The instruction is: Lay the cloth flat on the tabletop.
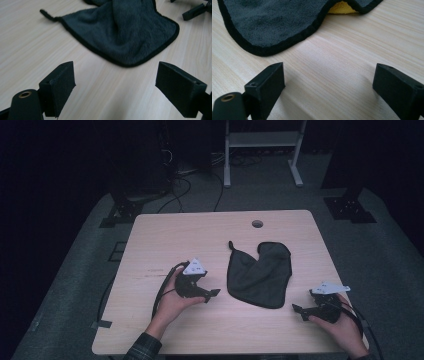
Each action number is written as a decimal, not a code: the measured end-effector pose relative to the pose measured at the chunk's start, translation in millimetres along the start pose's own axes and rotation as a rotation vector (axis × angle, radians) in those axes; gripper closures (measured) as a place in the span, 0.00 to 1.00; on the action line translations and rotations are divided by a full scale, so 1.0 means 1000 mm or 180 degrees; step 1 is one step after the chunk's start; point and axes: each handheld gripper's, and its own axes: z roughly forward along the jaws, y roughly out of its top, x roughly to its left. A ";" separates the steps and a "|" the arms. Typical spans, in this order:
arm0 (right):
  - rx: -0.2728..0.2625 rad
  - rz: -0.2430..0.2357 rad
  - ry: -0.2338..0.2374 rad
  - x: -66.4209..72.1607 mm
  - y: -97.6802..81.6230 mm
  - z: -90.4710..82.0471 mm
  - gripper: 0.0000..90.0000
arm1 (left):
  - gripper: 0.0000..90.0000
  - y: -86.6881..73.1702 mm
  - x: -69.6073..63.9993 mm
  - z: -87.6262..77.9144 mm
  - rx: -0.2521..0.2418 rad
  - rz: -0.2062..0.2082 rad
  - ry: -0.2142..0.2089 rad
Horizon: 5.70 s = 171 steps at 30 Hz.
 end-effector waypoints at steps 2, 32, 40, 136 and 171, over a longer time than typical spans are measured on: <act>0.0000 -0.0001 0.0000 0.000 0.000 0.000 0.10 | 0.16 0.007 -0.001 0.008 -0.0030 -0.0003 -0.0045; 0.0000 0.0000 0.0001 0.000 0.000 0.000 0.10 | 0.25 0.070 -0.003 0.131 0.0043 0.0075 -0.0361; 0.0000 -0.0007 0.0006 0.000 0.000 0.000 0.10 | 0.53 0.070 -0.003 0.146 0.0178 0.0019 -0.0515; -0.0031 -0.0021 0.0191 0.003 0.007 -0.006 0.34 | 0.44 0.034 0.014 0.010 -0.0396 -0.0252 0.0133; -0.0098 -0.0974 0.1514 0.162 0.073 0.057 0.47 | 0.45 -0.009 0.046 0.041 0.0107 -0.0182 0.0313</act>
